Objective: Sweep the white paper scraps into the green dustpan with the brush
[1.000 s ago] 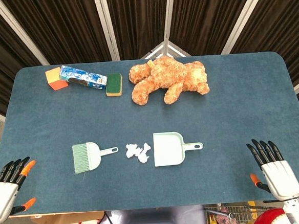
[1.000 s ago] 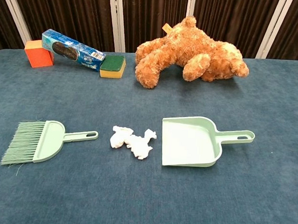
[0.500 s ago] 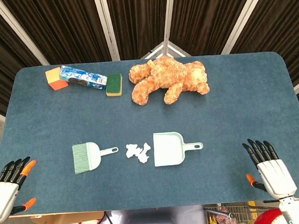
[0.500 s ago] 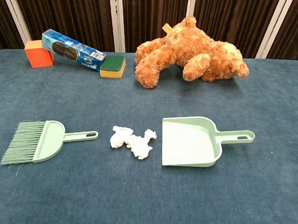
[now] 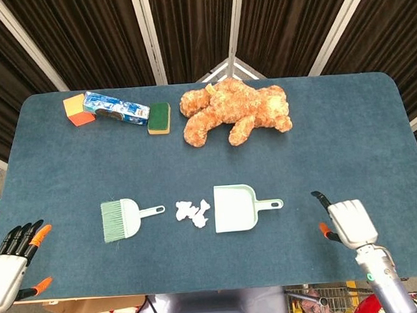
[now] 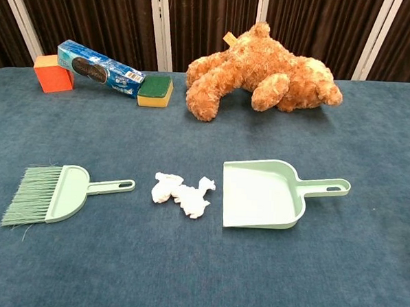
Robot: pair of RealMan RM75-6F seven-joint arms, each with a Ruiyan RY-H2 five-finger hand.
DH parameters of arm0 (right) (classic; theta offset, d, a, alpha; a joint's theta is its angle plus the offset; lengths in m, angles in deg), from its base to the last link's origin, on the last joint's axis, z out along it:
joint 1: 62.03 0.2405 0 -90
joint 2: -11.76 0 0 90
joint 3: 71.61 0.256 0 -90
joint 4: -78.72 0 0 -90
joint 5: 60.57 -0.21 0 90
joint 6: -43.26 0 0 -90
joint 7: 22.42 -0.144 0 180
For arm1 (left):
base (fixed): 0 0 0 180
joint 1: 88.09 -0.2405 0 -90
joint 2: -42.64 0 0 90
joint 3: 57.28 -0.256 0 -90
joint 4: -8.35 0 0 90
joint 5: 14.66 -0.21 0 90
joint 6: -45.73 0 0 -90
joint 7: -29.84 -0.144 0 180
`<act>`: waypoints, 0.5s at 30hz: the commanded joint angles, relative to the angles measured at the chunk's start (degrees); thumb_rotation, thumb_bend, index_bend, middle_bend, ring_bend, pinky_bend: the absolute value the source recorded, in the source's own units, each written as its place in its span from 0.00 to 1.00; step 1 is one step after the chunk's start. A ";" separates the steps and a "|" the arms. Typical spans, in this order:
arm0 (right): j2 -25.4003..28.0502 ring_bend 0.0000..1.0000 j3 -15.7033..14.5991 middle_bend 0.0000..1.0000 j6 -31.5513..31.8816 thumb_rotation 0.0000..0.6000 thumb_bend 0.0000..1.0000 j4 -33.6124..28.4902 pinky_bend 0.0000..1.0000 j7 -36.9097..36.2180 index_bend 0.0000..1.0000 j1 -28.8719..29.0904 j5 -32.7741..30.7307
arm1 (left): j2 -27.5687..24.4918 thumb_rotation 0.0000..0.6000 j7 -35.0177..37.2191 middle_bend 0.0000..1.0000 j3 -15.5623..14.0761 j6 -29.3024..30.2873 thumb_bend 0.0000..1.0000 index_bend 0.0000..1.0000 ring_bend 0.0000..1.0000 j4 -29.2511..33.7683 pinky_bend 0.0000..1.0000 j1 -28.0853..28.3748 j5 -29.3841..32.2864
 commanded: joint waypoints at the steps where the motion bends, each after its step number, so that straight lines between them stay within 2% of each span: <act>1: -5.17 0.88 1.26 0.90 -2.90 1.00 0.35 1.08 0.90 4.88 0.35 2.94 -3.79 | 0.06 1.00 -0.01 0.00 0.00 -0.06 0.00 0.00 0.00 -0.05 0.00 0.04 -0.02; 6: -10.91 0.89 1.89 0.92 -3.54 1.00 0.36 2.78 0.91 9.02 0.46 5.03 -7.09 | 0.04 1.00 0.28 0.00 -0.02 -0.49 0.00 0.00 0.00 0.11 0.00 0.18 0.27; 15: -17.31 0.90 2.82 0.92 -2.69 1.00 0.36 5.63 0.91 11.71 0.46 7.58 -8.99 | -0.12 1.00 0.86 0.00 -0.03 -0.67 0.00 0.00 0.00 0.26 0.00 0.30 0.46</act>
